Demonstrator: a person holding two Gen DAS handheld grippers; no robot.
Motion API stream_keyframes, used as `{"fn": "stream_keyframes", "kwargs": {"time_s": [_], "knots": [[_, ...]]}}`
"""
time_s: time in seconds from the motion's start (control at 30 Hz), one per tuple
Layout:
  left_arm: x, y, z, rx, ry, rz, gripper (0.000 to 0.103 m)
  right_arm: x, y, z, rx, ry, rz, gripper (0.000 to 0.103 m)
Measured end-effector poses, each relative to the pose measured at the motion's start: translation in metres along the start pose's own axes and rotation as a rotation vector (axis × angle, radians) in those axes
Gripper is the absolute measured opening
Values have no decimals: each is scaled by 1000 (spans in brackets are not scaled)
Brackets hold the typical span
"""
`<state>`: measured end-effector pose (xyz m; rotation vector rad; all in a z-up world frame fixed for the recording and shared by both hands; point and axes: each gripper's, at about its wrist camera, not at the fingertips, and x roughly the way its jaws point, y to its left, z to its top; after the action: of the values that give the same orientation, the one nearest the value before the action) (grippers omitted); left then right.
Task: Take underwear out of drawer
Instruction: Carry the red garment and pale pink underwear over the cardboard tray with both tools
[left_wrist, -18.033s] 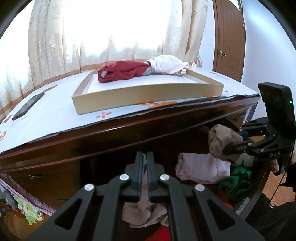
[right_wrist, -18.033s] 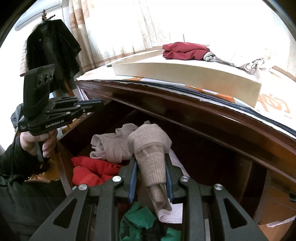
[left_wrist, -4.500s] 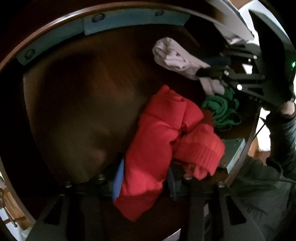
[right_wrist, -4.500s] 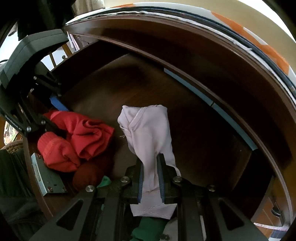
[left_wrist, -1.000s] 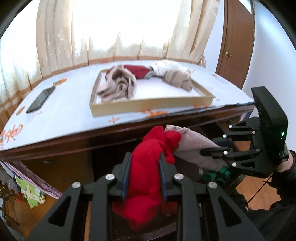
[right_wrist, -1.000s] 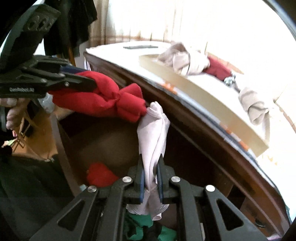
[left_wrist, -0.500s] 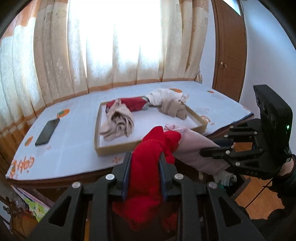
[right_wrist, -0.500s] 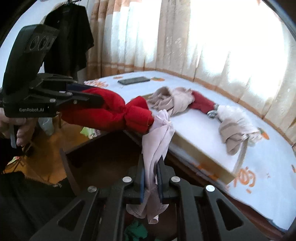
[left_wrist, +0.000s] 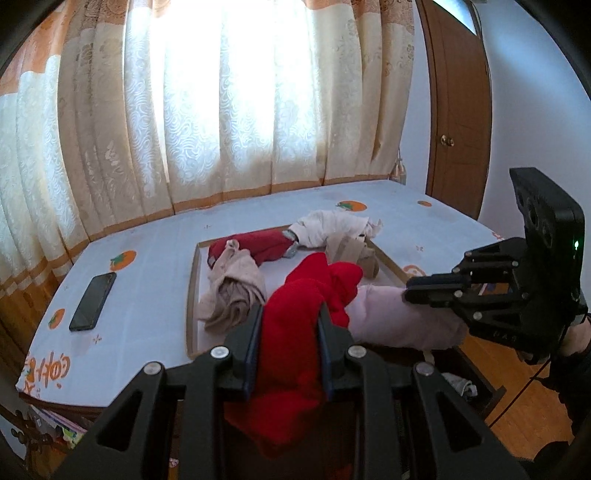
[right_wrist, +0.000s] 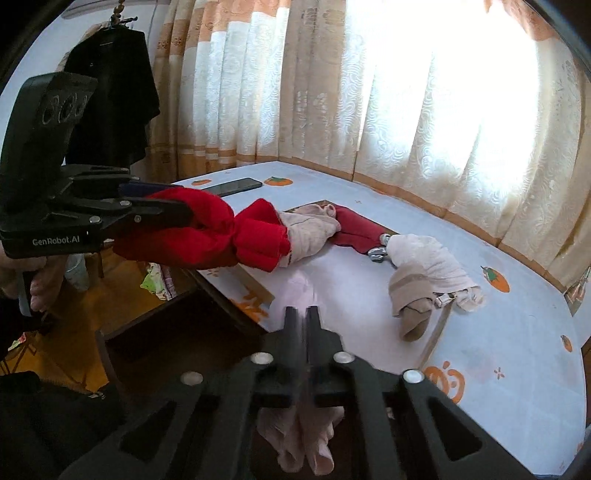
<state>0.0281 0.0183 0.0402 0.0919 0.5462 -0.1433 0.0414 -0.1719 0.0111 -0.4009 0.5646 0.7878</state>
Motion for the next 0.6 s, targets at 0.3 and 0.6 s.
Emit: {"fn": "stream_keyframes", "kwargs": {"time_s": [0.3,0.6], "knots": [[10,3,-6,-15,26,-5,25,8,0,-12,-6,37,11,5],[15,6,-12,-22,40,-11,25,26,-1,-19,14,60,22,5]]}}
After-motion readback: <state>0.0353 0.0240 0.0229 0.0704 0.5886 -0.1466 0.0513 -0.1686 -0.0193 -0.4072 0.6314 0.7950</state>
